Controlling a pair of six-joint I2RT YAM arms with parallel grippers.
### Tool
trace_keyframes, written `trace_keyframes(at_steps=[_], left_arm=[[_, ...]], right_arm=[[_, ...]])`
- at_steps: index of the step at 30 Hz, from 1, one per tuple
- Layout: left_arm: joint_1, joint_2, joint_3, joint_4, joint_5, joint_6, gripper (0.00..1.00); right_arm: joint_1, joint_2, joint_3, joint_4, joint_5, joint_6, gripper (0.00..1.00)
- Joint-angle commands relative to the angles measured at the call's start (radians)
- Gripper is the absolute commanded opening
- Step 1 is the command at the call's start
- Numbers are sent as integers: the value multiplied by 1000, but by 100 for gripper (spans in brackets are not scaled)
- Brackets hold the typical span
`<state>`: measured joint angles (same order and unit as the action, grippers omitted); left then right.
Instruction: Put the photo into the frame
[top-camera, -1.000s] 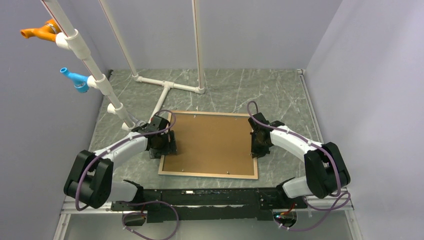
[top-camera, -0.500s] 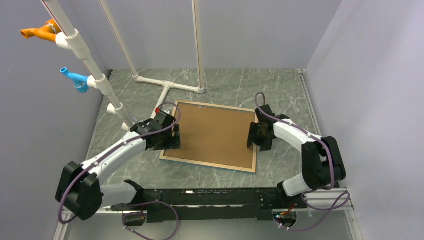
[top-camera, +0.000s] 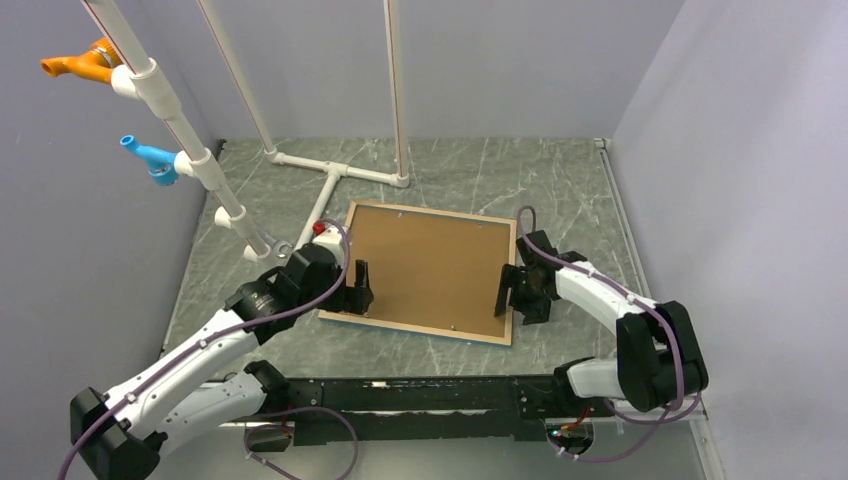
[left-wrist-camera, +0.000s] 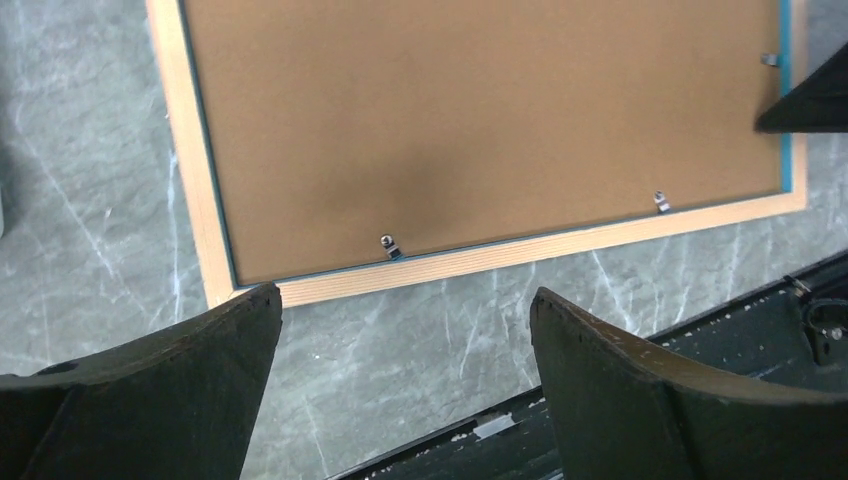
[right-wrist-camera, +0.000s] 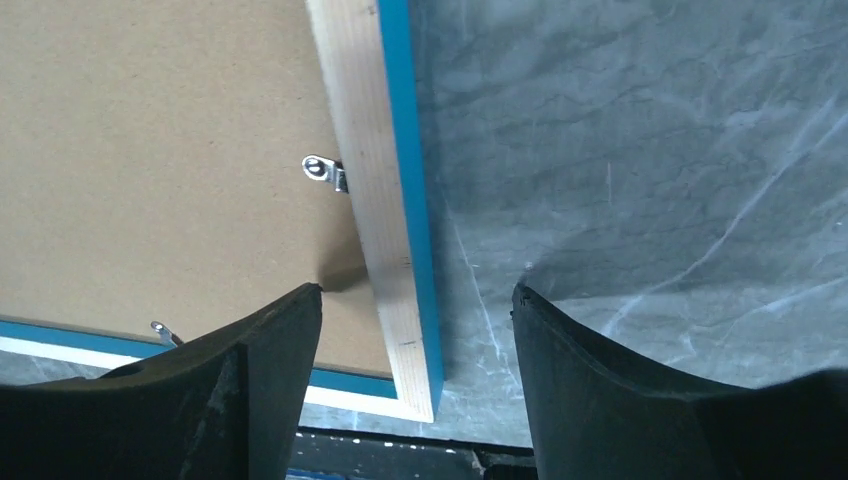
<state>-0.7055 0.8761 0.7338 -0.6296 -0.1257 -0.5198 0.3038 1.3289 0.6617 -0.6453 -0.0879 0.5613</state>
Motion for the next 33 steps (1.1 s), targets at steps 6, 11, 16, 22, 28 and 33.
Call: trace_keyframes(at_steps=[6, 11, 16, 22, 28, 33], left_arm=[[-85, -63, -44, 153, 57, 99, 100], [-157, -25, -41, 196, 36, 130, 99], [-234, 40, -28, 234, -4, 154, 99], [-341, 134, 8, 242, -111, 180, 99], [-473, 236, 65, 234, -222, 234, 99], [-592, 327, 111, 224, -368, 277, 99]], right_arm=[[49, -19, -54, 34, -46, 57, 37], [51, 8, -27, 31, -37, 48, 8], [50, 15, 69, -40, -37, 19, 0], [50, 4, 188, -158, -55, -15, 0], [51, -34, 278, -236, -114, -14, 0], [51, -49, 362, -290, -142, -14, 0]])
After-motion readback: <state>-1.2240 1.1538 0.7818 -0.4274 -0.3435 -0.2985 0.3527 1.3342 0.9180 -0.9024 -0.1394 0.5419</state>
